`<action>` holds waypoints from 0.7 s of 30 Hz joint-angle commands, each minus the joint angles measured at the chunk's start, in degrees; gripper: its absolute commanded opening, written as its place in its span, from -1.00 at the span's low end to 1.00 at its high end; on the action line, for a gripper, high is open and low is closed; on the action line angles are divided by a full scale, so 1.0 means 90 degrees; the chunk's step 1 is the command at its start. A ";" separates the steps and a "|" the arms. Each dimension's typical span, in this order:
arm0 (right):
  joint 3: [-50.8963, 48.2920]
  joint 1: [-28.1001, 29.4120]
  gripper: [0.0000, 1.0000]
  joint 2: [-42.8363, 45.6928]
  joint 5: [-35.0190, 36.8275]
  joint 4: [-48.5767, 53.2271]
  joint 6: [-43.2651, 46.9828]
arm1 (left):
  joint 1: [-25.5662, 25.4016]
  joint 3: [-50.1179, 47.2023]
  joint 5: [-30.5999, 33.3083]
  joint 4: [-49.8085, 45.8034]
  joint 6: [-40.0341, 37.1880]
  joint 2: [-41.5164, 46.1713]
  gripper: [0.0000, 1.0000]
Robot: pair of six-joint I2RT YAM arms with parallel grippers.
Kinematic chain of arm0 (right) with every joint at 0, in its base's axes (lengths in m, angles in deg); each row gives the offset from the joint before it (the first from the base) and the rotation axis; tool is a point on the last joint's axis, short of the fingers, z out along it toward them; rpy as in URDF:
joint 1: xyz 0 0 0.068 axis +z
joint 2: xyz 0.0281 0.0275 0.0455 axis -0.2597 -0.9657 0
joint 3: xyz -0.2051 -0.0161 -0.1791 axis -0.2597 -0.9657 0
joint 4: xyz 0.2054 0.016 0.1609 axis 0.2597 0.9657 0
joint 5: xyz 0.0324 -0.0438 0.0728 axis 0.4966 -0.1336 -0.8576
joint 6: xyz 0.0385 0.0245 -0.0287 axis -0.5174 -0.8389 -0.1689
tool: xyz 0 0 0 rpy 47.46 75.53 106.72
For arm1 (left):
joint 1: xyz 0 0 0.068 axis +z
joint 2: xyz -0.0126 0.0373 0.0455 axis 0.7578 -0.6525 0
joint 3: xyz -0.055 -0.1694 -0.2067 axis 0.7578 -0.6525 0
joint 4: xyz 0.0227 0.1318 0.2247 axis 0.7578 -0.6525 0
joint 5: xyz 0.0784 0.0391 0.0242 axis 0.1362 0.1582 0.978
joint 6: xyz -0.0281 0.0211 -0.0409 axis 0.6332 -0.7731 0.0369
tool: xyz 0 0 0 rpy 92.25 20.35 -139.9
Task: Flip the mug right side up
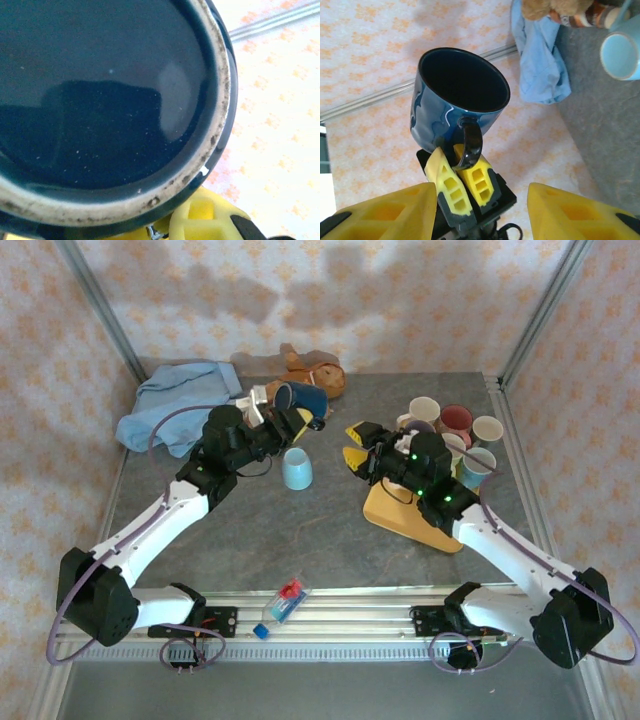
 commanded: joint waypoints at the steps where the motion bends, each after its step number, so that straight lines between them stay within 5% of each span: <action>1: 0.0231 0.0079 0.01 -0.0135 0.0166 -0.0654 -0.0300 | -0.0182 0.0130 -0.0276 0.1579 -0.0094 0.0029 -1.00; 21: -0.0012 0.0253 -0.01 0.0153 0.0826 -0.1551 -0.0374 | -0.0480 0.0224 -0.0147 0.1661 -0.0452 0.0007 -1.00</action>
